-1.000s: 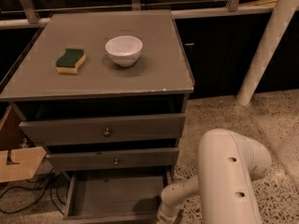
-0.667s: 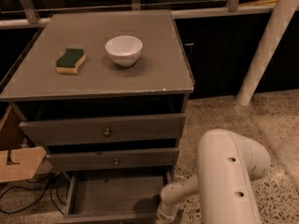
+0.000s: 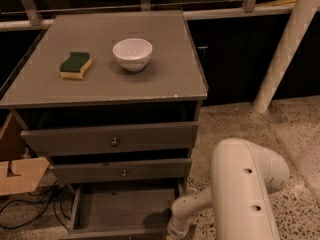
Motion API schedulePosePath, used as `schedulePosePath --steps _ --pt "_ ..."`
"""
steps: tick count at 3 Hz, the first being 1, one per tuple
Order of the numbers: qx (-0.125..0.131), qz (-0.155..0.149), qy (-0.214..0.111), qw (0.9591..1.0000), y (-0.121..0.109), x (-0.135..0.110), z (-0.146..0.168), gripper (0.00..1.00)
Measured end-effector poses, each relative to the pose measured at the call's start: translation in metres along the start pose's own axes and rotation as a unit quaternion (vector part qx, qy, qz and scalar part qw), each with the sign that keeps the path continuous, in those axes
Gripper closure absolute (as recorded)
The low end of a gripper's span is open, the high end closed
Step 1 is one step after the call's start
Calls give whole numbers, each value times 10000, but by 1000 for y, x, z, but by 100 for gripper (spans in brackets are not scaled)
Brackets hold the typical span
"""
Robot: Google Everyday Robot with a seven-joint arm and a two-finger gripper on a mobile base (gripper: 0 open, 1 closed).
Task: Close bottom drawer
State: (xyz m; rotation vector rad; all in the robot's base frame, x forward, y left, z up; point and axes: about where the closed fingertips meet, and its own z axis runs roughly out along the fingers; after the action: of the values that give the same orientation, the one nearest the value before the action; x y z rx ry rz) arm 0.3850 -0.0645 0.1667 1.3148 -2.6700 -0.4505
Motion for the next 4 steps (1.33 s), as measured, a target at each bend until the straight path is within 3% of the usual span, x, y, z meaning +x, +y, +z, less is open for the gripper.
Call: schedulePosePath --steps 1,2,4 --pt "0 0 0 10000 0 0 0 28" --pt "0 0 0 10000 0 0 0 5" --pt "-1 0 1 10000 0 0 0 0"
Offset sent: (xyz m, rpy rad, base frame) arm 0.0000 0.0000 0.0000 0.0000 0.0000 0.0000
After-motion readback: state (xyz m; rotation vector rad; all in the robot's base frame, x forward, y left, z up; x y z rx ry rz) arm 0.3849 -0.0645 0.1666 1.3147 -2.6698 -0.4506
